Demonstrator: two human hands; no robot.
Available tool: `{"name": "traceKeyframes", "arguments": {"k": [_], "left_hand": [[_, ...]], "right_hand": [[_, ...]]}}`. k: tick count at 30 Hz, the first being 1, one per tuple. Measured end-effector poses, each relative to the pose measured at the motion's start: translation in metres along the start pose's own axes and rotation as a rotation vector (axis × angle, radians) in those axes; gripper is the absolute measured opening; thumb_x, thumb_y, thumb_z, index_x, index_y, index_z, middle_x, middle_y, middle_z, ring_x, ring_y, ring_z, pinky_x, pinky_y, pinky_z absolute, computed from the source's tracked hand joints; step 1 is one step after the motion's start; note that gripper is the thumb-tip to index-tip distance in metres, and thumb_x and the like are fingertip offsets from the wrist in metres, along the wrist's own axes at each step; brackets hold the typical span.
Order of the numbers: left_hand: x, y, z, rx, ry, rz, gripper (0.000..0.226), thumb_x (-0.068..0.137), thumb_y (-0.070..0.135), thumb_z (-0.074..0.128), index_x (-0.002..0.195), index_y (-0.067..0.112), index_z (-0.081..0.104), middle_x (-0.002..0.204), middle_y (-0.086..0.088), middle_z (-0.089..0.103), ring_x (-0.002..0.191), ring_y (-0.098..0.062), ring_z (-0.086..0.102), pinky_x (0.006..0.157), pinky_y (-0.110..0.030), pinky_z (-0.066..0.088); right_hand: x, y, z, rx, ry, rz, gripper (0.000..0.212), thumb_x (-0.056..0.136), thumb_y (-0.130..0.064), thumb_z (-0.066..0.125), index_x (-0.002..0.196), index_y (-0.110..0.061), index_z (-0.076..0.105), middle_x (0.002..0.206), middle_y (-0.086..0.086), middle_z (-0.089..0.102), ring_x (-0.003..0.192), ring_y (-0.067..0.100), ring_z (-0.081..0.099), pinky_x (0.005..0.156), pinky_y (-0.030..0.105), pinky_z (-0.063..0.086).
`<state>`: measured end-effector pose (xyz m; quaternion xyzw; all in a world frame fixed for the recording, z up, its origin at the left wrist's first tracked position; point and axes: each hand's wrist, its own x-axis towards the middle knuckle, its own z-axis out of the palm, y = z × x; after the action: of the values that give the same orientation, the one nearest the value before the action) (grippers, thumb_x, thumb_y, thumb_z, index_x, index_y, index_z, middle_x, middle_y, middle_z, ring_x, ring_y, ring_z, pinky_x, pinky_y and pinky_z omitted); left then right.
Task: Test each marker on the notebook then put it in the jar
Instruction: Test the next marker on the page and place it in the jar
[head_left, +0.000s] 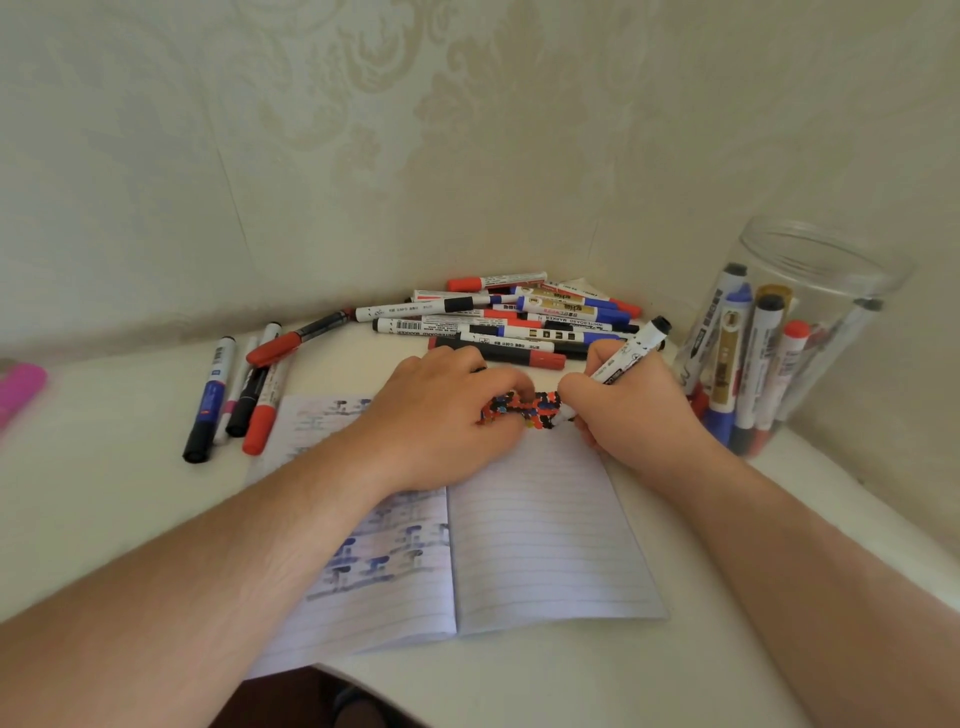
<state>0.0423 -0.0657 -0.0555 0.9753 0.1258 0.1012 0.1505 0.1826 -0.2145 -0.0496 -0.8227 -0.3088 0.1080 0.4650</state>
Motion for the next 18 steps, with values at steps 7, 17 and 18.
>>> {"name": "traceKeyframes", "arguments": {"k": [7, 17, 18], "left_hand": [[-0.002, -0.004, -0.001, -0.358, 0.096, -0.029, 0.030, 0.106, 0.018, 0.054, 0.126, 0.027, 0.033, 0.118, 0.023, 0.067, 0.081, 0.017, 0.057, 0.072, -0.004, 0.038], [-0.003, 0.000, -0.004, -0.346, 0.095, -0.013, 0.033, 0.101, 0.026, 0.065, 0.111, 0.024, 0.033, 0.100, 0.027, 0.066, 0.073, 0.026, 0.051, 0.066, -0.002, 0.036], [-0.004, 0.000, -0.004, -0.338, 0.100, -0.011, 0.033, 0.101, 0.026, 0.065, 0.111, 0.024, 0.033, 0.095, 0.030, 0.062, 0.073, 0.026, 0.051, 0.066, -0.002, 0.036]], "right_hand": [[-0.002, -0.004, -0.008, 0.622, -0.077, -0.092, 0.026, 0.096, -0.003, 0.070, 0.078, -0.017, 0.058, 0.058, 0.002, 0.052, 0.049, 0.015, 0.041, 0.043, 0.022, 0.034], [-0.006, -0.007, 0.001, 0.618, -0.184, -0.163, 0.016, 0.096, -0.006, 0.072, 0.084, -0.011, 0.063, 0.061, 0.011, 0.056, 0.053, 0.022, 0.047, 0.045, 0.026, 0.037], [-0.006, -0.006, 0.002, 0.591, -0.182, -0.165, 0.017, 0.095, -0.007, 0.073, 0.083, -0.013, 0.063, 0.061, 0.010, 0.057, 0.053, 0.022, 0.048, 0.045, 0.027, 0.038]]}}
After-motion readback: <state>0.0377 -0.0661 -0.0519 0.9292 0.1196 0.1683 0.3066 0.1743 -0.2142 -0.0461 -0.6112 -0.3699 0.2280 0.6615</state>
